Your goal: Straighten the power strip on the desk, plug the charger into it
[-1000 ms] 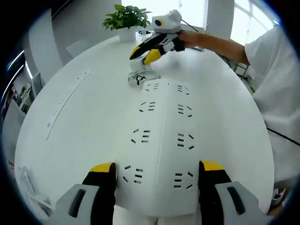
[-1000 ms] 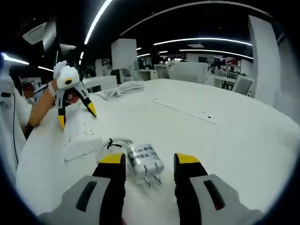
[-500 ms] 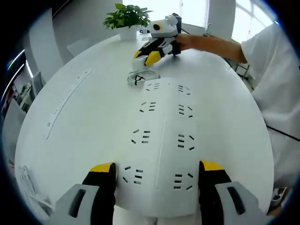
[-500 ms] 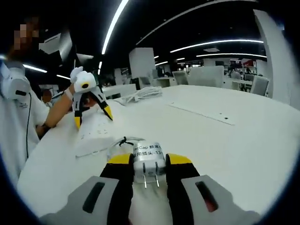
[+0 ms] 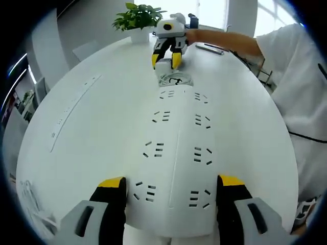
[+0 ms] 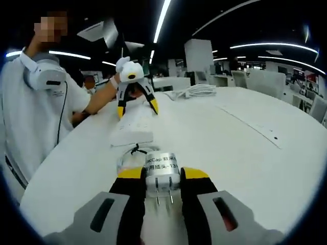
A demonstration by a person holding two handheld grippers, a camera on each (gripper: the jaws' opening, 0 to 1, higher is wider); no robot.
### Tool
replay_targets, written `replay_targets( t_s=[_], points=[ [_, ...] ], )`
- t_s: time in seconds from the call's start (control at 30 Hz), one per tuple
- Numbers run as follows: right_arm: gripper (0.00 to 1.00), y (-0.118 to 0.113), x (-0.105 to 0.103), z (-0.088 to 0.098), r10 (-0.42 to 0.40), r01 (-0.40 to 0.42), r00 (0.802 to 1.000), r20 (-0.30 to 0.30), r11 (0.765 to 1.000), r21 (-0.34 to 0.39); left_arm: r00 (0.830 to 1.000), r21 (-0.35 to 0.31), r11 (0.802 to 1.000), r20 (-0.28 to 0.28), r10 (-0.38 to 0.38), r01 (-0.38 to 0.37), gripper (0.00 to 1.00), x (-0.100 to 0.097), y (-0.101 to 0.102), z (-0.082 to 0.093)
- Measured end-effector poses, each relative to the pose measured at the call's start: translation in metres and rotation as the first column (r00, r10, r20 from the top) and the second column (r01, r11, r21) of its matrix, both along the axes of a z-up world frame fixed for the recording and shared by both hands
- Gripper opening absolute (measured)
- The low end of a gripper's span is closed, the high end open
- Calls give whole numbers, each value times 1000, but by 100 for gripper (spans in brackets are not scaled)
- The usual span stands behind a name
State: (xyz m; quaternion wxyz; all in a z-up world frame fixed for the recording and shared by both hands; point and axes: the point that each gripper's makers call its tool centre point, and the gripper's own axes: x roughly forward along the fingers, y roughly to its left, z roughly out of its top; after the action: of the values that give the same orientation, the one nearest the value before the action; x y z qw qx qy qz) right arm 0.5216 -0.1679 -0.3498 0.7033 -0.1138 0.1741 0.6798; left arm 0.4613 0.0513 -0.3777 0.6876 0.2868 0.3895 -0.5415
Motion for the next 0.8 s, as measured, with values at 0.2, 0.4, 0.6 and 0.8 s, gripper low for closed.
replay_targets(
  t_s=[0.2, 0.4, 0.6, 0.8],
  points=[
    [44, 2, 15, 19, -297, 299, 952, -77, 954, 15, 1000, -2, 1000, 0, -2, 2, 72, 1, 0, 0],
    [59, -6, 17, 77, -654, 624, 753, 72, 744, 240, 1000, -5, 1000, 0, -9, 9, 72, 2, 0, 0],
    [60, 14, -3, 63, -748, 712, 603, 278, 661, 236, 1000, -6, 1000, 2, -14, 14, 72, 1, -1, 0],
    [79, 12, 13, 34, -867, 839, 477, 142, 497, 220, 1000, -16, 1000, 2, -16, 16, 72, -1, 0, 0]
  ],
)
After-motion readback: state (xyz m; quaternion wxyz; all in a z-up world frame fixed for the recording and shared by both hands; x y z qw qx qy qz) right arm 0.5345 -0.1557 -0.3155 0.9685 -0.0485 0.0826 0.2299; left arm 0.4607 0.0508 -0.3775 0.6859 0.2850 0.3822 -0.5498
